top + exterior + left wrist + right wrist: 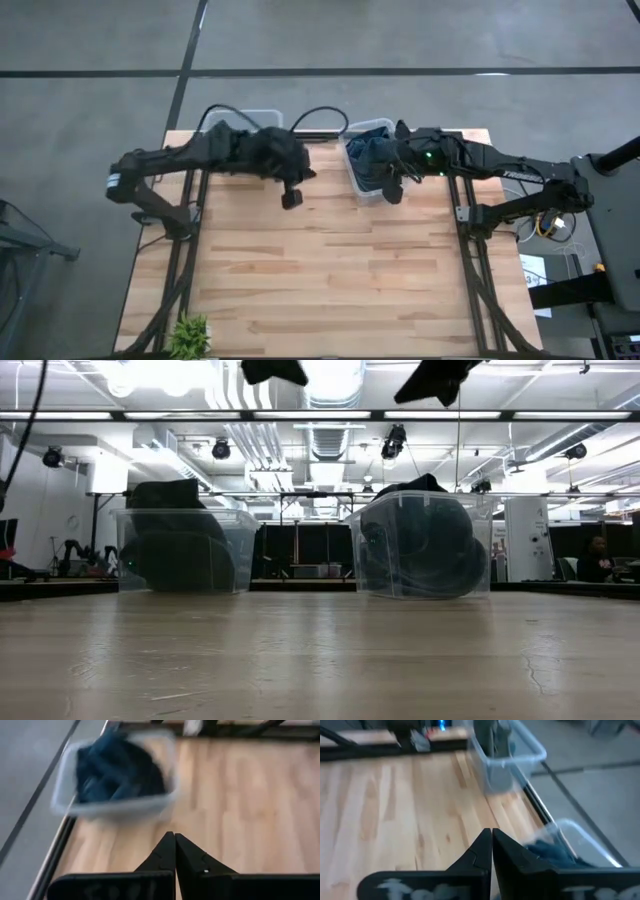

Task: Pick & Place hat
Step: Return to Home Position

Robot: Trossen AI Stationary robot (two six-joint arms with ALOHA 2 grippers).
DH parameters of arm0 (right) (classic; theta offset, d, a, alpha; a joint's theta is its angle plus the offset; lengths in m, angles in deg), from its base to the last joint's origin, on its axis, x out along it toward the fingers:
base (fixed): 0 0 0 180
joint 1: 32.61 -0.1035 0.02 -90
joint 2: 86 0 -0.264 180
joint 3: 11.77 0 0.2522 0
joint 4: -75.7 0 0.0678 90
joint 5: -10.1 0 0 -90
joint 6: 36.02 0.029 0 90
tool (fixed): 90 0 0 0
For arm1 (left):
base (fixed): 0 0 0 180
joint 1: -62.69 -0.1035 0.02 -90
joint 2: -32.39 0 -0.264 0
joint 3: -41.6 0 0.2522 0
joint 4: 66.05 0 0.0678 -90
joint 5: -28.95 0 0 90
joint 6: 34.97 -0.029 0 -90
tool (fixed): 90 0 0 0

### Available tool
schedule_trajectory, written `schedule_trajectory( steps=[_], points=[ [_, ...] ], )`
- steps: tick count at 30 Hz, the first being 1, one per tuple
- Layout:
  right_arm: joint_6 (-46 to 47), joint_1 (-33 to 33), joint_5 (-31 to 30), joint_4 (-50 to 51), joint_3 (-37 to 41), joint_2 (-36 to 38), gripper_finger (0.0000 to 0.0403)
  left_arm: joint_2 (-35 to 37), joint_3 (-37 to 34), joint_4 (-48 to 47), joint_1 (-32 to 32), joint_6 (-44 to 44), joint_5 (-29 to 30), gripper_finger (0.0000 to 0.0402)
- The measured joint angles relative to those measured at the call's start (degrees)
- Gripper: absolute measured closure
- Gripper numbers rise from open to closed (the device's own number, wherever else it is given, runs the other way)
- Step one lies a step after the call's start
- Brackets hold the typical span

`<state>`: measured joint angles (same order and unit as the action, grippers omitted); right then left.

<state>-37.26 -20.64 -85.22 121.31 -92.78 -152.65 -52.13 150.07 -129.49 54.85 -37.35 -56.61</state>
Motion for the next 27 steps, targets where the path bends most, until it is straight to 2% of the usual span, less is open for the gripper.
schedule_trajectory(
  steps=[7,15,20,27],
  points=[
    [-2.0,-2.9,1.3,-11.4,10.0,8.5,0.0395,11.2,-18.9,20.9,3.7,3.9,-0.5,0.0401],
    [-3.5,-5.8,2.2,-19.0,22.2,23.3,0.0394,24.1,-39.2,39.8,7.2,5.6,-0.5,0.0401],
    [-3.5,-6.1,6.8,-19.0,27.5,32.5,0.0394,31.2,-48.4,45.4,8.4,5.8,-0.6,0.0401],
    [-5.2,-6.1,6.9,-18.9,35.5,43.1,0.0394,40.9,-56.9,46.6,8.4,5.1,0.1,0.0401]
  ],
)
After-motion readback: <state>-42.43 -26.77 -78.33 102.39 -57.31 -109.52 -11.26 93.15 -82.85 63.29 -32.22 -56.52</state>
